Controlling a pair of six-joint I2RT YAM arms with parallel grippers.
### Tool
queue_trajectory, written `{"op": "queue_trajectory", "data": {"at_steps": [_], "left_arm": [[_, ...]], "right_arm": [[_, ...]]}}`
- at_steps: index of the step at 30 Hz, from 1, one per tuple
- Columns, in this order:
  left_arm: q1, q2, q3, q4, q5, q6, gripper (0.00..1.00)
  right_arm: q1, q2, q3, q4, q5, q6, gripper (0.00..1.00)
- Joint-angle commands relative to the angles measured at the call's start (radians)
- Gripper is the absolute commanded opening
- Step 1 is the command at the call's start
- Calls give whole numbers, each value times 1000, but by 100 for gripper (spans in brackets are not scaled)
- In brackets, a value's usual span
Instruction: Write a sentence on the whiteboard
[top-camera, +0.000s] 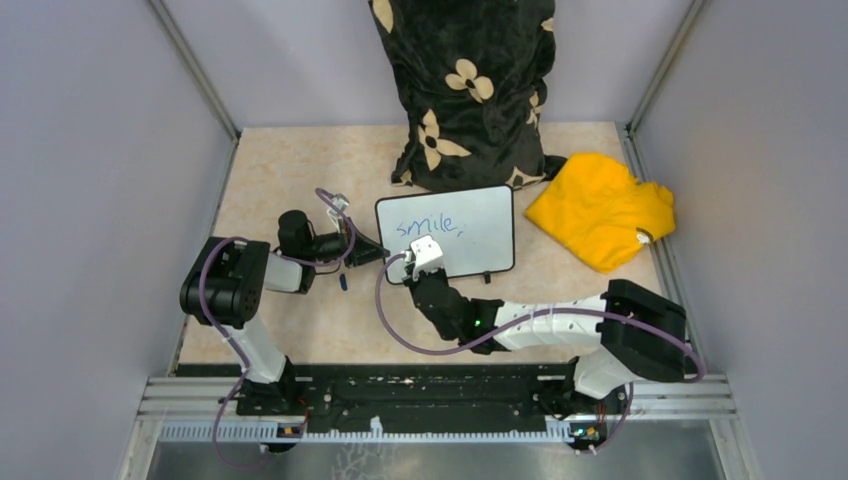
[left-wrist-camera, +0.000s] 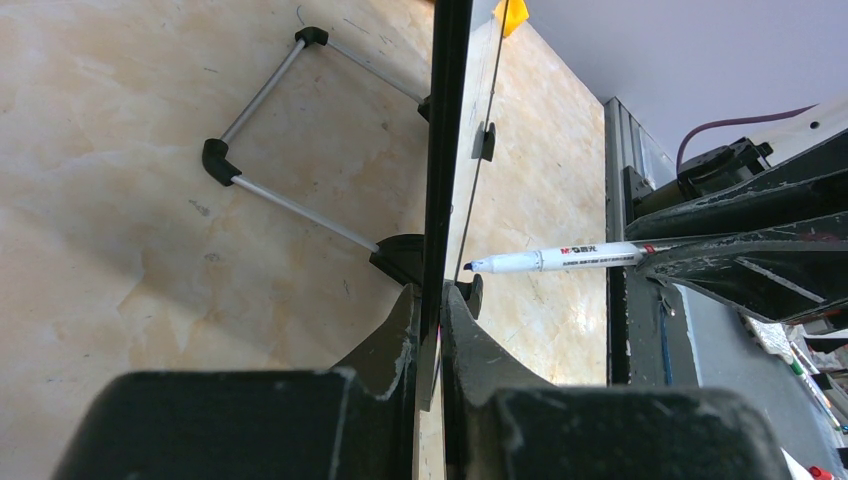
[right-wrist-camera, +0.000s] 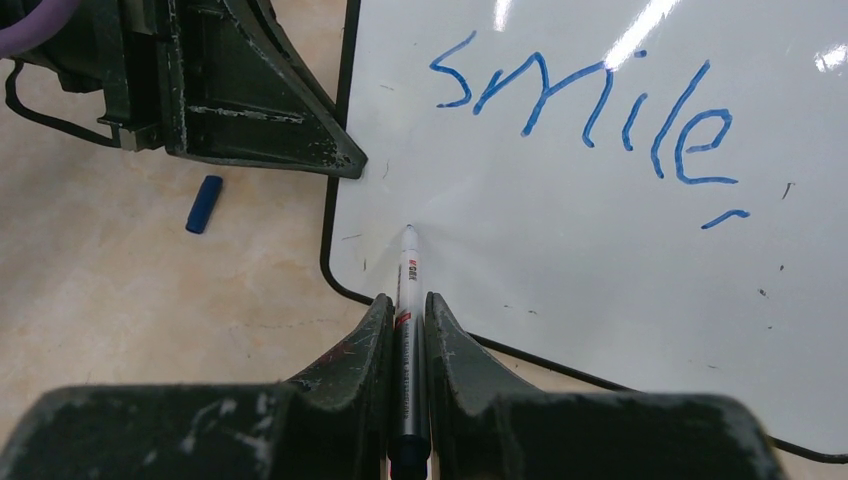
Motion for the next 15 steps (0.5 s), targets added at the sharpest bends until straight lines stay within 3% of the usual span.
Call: {"op": "queue_trajectory", "data": {"at_steps": [1, 15], "left_arm": [[-11, 26, 12, -34, -13, 15, 0], [-13, 27, 13, -37, -13, 16, 0]], "right_arm": [[8, 7, 58, 1, 14, 13, 0], [6, 50, 89, -11, 40, 8, 0]]}}
